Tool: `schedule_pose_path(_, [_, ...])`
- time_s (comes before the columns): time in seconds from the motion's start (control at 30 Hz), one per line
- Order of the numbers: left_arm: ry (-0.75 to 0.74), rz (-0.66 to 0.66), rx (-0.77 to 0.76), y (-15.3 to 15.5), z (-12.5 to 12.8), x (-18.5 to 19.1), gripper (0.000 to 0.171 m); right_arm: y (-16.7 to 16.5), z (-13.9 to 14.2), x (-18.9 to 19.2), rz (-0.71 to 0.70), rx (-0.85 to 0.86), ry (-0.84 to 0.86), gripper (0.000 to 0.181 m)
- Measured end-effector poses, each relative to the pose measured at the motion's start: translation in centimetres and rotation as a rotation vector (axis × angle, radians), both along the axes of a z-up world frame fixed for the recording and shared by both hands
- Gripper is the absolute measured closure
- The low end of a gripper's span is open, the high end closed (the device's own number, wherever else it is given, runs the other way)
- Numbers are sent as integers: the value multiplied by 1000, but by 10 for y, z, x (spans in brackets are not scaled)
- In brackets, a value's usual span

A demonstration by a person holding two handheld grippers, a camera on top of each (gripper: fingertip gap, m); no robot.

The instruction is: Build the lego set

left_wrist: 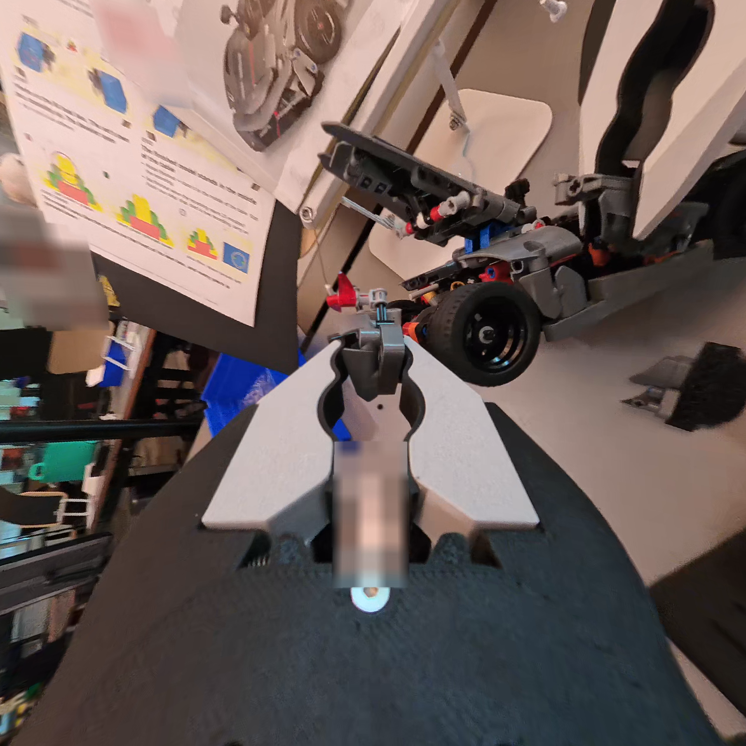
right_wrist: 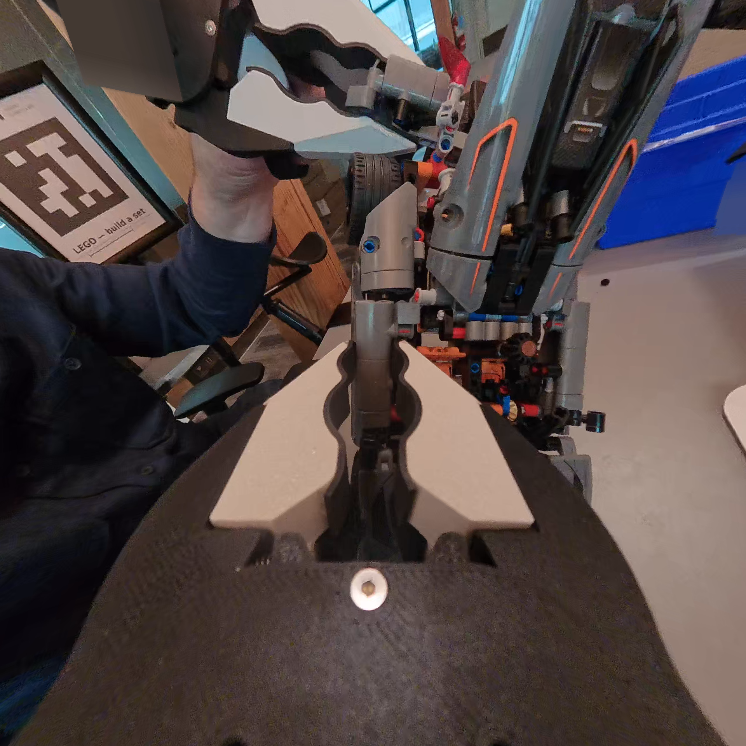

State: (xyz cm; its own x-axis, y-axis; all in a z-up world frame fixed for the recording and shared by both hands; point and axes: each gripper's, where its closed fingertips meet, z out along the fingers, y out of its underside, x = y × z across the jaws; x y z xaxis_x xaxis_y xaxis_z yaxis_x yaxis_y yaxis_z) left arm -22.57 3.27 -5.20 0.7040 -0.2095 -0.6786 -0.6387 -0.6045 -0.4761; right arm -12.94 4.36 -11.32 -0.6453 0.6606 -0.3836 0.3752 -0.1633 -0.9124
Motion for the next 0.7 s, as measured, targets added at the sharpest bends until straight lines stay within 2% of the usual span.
schedule_pose_path(0.2, [-224,56,-113,-16,-25,-8,152,3,-5,-6,-42,22,-115,165])
schedule_pose_path(0.33, [-365,82,-197,-34,-45,-11,152,-2,-12,-9,35,48,-243,164])
schedule_pose_path(0.47, [-519,84,-204,-43,-55,-13,152,-3,-45,-21,141,169,-507,164])
schedule_pose_path(0.53, [-558,108,-250,-48,-73,-21,152,-3,-45,-30,195,119,-570,164])
schedule_pose_path(0.6, [-591,122,-275,-51,-96,-31,152,-1,-44,-38,202,139,-589,163])
schedule_pose_path(0.7, [-636,55,-189,-58,-102,-32,151,3,-45,-41,244,175,-648,163])
